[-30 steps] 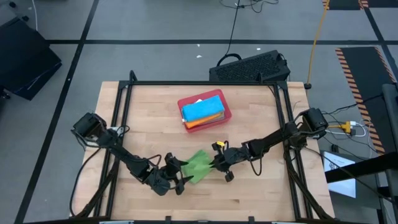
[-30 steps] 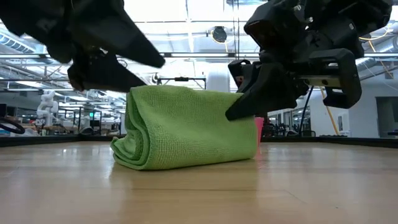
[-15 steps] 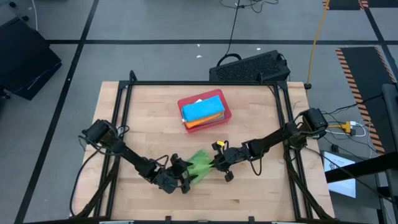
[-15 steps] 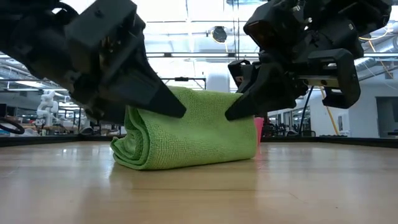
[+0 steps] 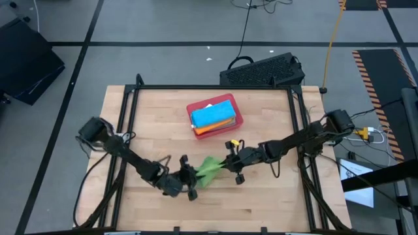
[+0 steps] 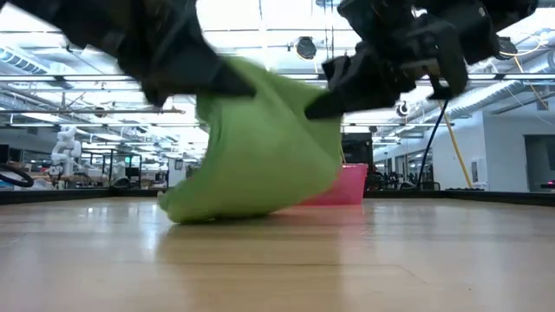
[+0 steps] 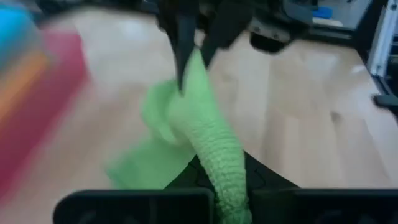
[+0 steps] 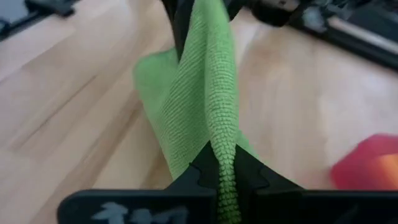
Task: Fold microfiber towels
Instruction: Put the folded green microfiber cloth into the red bin
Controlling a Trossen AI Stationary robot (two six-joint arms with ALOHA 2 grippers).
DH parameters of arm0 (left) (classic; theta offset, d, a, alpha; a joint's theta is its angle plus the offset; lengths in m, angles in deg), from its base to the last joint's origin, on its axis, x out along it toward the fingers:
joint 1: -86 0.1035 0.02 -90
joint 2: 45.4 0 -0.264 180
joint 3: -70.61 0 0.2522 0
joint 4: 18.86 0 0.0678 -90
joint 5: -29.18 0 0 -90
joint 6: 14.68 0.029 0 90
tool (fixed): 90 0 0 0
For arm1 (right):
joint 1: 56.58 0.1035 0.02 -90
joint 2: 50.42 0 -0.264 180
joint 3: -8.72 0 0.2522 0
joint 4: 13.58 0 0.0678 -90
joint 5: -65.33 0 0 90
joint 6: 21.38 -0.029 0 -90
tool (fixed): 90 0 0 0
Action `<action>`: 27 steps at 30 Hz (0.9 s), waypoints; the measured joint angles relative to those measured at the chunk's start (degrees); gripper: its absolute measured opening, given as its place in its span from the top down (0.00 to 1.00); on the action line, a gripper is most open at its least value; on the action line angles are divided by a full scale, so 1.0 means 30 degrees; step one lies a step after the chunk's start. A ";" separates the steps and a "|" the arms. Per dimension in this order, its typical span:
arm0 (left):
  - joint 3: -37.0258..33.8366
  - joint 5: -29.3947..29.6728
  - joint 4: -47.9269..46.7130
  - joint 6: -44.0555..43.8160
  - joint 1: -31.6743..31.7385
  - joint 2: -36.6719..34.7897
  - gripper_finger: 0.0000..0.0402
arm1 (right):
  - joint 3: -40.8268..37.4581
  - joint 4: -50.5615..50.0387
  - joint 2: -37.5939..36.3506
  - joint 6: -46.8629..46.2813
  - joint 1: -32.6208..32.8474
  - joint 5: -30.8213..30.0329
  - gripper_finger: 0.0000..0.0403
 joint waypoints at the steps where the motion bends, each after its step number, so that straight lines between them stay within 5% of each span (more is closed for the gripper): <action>1: 0.0007 0.0048 -0.0582 0.0711 0.0242 -0.0736 0.98 | 0.0000 -0.0254 -0.0472 0.0184 -0.0193 -0.0030 1.00; 8: 0.0002 -0.1247 -0.5055 0.4709 0.3135 -0.5313 0.98 | 0.0000 -0.0931 -0.4248 0.1880 -0.2216 -0.0485 1.00; 14: 0.0007 -0.3786 -0.4684 0.8934 0.6512 -0.7583 0.98 | 0.0007 -0.0955 -0.6443 0.3353 -0.4090 -0.0321 1.00; 20: 0.0007 -0.7247 -0.4253 1.1917 1.0623 -0.8442 0.98 | 0.0793 -0.0750 -0.6792 0.4052 -0.7056 0.1788 1.00; 27: 0.0060 -1.0066 -0.2934 1.4456 1.4138 -0.8987 0.99 | 0.2644 -0.1240 -0.6554 0.3958 -1.1130 0.6523 1.00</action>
